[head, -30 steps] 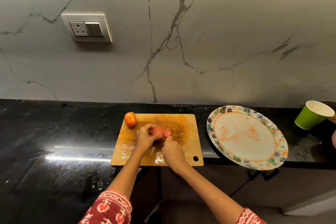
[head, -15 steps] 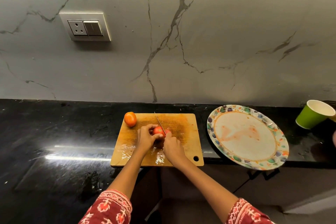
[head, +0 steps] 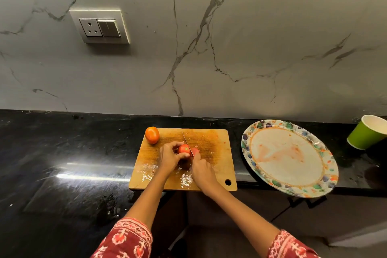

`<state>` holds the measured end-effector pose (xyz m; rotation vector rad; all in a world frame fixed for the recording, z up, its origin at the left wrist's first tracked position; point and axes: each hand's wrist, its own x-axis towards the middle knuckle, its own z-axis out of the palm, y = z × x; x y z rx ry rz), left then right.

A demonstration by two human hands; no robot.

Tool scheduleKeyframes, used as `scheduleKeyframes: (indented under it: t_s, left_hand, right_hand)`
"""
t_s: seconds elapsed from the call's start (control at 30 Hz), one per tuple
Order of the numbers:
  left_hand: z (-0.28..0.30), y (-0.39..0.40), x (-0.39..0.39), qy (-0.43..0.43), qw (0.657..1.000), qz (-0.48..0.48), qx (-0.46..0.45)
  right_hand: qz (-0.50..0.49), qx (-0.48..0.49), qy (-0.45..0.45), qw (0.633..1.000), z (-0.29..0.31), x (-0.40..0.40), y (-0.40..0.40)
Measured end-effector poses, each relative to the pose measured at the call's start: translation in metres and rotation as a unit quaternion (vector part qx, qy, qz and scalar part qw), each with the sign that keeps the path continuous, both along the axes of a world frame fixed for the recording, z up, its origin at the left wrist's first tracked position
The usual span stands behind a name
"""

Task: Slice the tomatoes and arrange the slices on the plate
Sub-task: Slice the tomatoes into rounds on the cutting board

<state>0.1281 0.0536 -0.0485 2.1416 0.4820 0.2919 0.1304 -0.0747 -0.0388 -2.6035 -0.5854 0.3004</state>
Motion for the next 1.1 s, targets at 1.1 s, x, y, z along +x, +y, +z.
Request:
scheduleKeyframes:
  t_s: [1.1]
  left_hand:
    - [-0.007, 0.009, -0.001, -0.018, 0.999, -0.013, -0.028]
  right_hand:
    - [-0.006, -0.031, 0.068, 0.997, 0.0, 0.012, 0.013]
